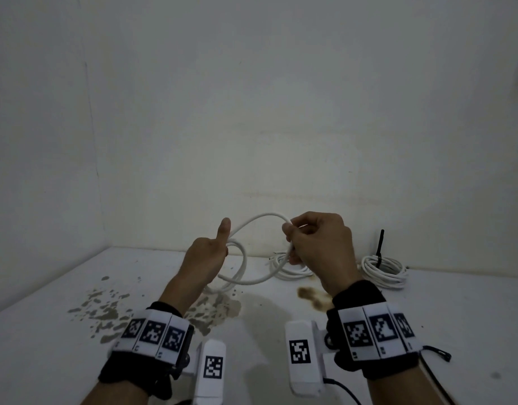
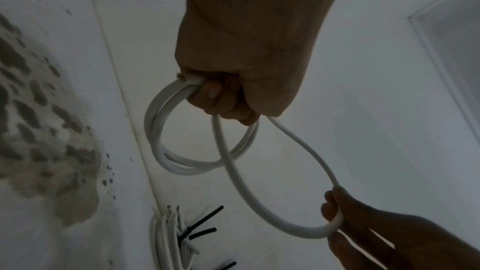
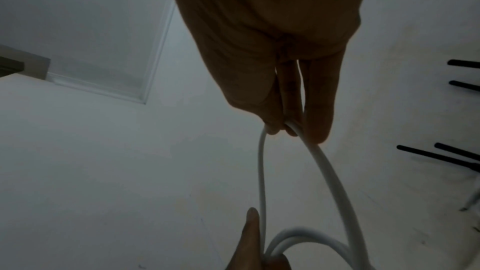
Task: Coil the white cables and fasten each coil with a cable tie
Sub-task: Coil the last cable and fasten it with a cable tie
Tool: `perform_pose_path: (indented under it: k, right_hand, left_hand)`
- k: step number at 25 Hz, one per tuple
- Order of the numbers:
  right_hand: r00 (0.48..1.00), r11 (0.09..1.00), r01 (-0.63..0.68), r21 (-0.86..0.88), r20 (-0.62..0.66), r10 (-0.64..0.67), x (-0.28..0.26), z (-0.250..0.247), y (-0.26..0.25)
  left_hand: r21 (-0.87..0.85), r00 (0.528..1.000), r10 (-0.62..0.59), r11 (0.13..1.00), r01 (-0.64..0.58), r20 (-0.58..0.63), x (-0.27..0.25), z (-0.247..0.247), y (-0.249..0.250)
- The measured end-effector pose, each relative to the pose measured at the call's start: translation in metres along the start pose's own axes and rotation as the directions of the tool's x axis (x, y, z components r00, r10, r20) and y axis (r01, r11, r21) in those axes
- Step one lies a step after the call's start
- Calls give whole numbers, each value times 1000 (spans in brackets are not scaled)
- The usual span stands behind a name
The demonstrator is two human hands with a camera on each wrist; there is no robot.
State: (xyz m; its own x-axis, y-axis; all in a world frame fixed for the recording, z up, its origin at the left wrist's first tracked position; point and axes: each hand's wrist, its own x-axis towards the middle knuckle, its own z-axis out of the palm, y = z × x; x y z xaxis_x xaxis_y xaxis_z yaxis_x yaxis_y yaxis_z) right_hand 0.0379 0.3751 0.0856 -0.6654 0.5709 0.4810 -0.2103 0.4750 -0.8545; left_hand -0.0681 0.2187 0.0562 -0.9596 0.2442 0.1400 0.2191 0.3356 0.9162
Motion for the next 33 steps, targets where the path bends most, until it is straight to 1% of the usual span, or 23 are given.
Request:
perform_pose_path:
  k: [2, 3, 5, 6, 8, 10, 12, 13, 14, 17, 19, 21, 23, 25, 27, 28, 29, 30, 31, 33]
  right_hand:
    - [1000, 1000, 15, -4, 5, -15, -1, 2, 0]
    - [1000, 1000, 13, -5, 10, -13, 0, 4, 1]
    - [999, 1000, -21, 21, 37, 21, 0, 8, 4]
    - [996, 997, -52, 59, 73, 48, 0, 10, 5]
    - [979, 987, -110, 117, 182, 87, -1, 13, 8]
    - [956, 991, -105, 84, 282, 78, -2, 12, 11]
    - [939, 998, -53, 34, 341, 38, -3, 11, 12]
    - [931, 999, -27, 46, 365, 9, -4, 11, 12]
    - [920, 996, -15, 93, 391, -23, -5, 12, 12]
    - [894, 955, -44, 294, 439, -94, -8, 18, 13]
    - [870, 931, -62, 361, 476, -127, -10, 19, 12]
    - [860, 932, -40, 361, 488, -152, -11, 18, 11]
    - [859, 957, 24, 288, 484, -166, -11, 16, 9]
    - [850, 984, 42, 175, 511, -128, -12, 15, 9]
    - [844, 997, 23, 72, 534, -58, -12, 16, 11]
    - [852, 999, 31, 20, 522, -37, -10, 14, 12]
    - [872, 998, 46, -40, 489, -21, -9, 8, 13]
    - [899, 995, 58, -86, 437, -15, -6, 0, 14]
    - [923, 993, 63, -100, 384, -20, -2, -9, 16]
    - [938, 995, 78, -62, 343, -52, 4, -24, 18]
  left_hand:
    - [-3, 1000, 18, 1000, -18, -17, 3, -2, -2]
    - [-32, 1000, 7, 999, -7, -8, 4, -2, -3]
    - [-157, 997, -44, 986, 52, 57, 4, -3, -4]
    - [-249, 992, -65, 964, 91, 111, 4, -3, -3]
    - [-441, 973, -76, 882, 167, 216, 4, -5, -2]
    - [-545, 955, -73, 807, 226, 288, 6, -8, 1]
    - [-594, 938, -54, 761, 261, 343, 7, -12, 4]
    - [-615, 930, -39, 739, 273, 366, 7, -13, 6]
    - [-637, 922, -23, 717, 285, 387, 6, -13, 7]
    - [-684, 903, 20, 660, 310, 429, 4, -12, 13]
    - [-708, 888, 37, 619, 339, 458, 3, -12, 16]
    - [-723, 872, 46, 581, 374, 487, 2, -14, 17]
    - [-732, 861, 52, 553, 398, 506, 3, -15, 16]
    - [-730, 851, 60, 547, 409, 522, 3, -12, 16]
    - [-727, 849, 61, 551, 410, 525, 4, -12, 16]
    - [-728, 855, 57, 555, 403, 516, 6, -16, 16]
    - [-725, 867, 43, 570, 387, 496, 7, -22, 14]
    - [-709, 885, 21, 607, 359, 466, 10, -29, 10]
    - [-674, 902, -9, 661, 328, 431, 12, -35, 5]
    - [-589, 923, -70, 751, 298, 378, 15, -40, -7]
